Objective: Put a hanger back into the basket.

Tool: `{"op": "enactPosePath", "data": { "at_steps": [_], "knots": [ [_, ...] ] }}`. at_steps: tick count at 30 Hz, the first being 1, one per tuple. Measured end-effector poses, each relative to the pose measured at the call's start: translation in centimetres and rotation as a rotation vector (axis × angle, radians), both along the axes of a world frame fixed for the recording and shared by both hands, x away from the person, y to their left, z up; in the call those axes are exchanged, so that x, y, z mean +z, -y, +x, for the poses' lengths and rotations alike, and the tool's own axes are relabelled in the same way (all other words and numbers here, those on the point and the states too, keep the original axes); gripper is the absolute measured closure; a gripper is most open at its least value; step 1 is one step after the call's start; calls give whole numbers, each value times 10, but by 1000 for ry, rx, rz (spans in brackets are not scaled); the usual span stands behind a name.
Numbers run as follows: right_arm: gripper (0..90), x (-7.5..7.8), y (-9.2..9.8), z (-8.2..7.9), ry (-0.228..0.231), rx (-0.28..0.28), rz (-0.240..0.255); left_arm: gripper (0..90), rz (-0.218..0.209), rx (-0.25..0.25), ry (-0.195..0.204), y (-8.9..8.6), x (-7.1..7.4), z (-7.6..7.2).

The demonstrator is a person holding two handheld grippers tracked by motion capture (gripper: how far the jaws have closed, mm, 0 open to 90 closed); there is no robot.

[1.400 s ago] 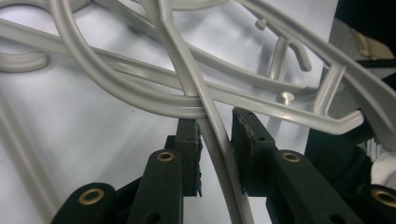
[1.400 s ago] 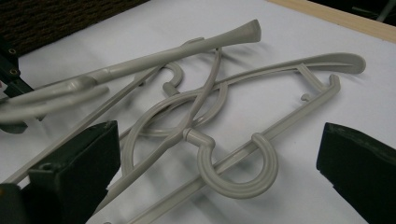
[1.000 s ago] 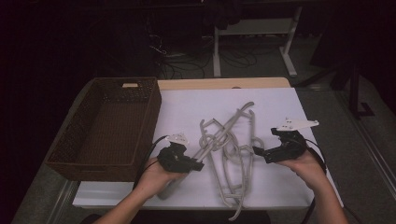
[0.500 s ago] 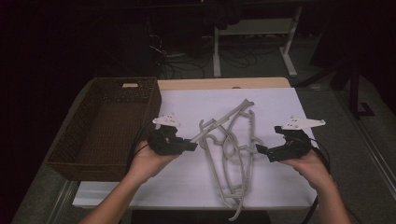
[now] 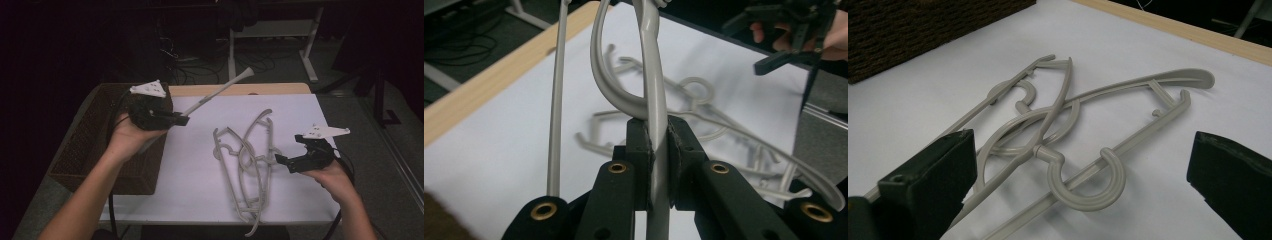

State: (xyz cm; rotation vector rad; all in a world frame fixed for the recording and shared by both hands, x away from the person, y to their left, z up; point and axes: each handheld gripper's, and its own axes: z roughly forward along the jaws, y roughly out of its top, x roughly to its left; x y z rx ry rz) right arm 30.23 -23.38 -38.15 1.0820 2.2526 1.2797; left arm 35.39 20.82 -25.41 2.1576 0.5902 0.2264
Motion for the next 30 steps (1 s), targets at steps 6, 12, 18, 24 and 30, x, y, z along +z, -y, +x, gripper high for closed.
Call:
{"op": "enactPosePath", "data": {
  "at_steps": [6,12,18,24,30],
  "knots": [
    [0,0,1,0,0,-5,1,819,32,68,20,-45,5,6],
    [0,0,1,0,0,-6,-4,819,43,132,28,-91,1,4],
    [0,-1,0,0,-6,-5,-9,819,47,185,21,-131,-8,-2],
    [0,-2,0,0,-10,-9,-8,819,57,227,3,-163,-21,-8],
    [0,-3,-1,1,-12,-9,-13,819,72,266,-24,-185,-31,-13]
  ]
}}
